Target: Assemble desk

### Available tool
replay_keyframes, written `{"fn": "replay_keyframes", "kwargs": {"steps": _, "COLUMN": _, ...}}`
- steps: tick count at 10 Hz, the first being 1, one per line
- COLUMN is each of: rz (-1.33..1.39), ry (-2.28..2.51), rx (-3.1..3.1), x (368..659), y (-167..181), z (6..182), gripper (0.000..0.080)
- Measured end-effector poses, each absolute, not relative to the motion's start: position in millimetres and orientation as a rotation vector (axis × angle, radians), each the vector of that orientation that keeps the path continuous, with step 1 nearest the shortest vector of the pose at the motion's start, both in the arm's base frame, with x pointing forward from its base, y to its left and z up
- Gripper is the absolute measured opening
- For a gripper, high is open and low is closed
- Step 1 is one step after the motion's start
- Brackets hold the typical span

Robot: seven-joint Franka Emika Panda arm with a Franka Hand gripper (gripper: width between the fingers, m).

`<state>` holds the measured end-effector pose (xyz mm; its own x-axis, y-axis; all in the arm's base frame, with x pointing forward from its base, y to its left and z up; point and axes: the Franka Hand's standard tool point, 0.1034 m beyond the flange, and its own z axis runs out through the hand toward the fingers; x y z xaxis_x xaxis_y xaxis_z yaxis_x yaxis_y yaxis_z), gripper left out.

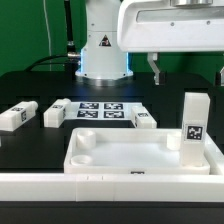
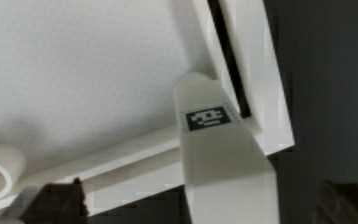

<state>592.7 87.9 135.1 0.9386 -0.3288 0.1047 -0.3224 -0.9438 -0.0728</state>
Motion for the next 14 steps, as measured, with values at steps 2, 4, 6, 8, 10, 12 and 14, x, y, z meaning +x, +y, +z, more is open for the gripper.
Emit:
{"fn": "replay_keyframes", "kwargs": {"steps": 2, "rz": -0.169, "ry": 0.287, "rx": -3.091, "x": 572.1, "y": 84.9, "z": 121.1, "gripper": 0.0649}}
{"fn": "replay_keyframes", "kwargs": {"steps": 4, "rz": -0.18, "ry": 0.242, "rx": -3.094, "x": 565.2, "y": 76.3, "z": 115.1, "gripper": 0.0649}}
{"fn": "replay_keyframes", "kwargs": {"steps": 6, "rz": -0.137, "ry": 0.247, "rx": -3.097, "x": 563.1, "y": 76.5, "z": 114.6, "gripper": 0.0649}}
{"fn": "replay_keyframes", "kwargs": {"steps": 8, "rz": -0.118, "ry": 0.243, "rx": -3.097, "x": 560.3, "y": 71.7, "z": 110.9, "gripper": 0.0649}}
{"fn": "replay_keyframes", "kwargs": {"steps": 10, "rz": 0.083, "ry": 0.197, "rx": -3.088, "x": 541.7, "y": 48.1, "z": 103.5, "gripper": 0.0649}}
{"fn": "replay_keyframes", "kwargs": {"steps": 12, "rz": 0.301, "ry": 0.227, "rx": -3.054, "x": 529.4, "y": 28.6, "z": 101.4, "gripper": 0.0649}}
{"fn": "replay_keyframes", "kwargs": {"steps": 14, "rz": 0.493, "ry": 0.221, "rx": -3.025, "x": 528.1, "y": 29.8, "z": 100.4, "gripper": 0.0649}}
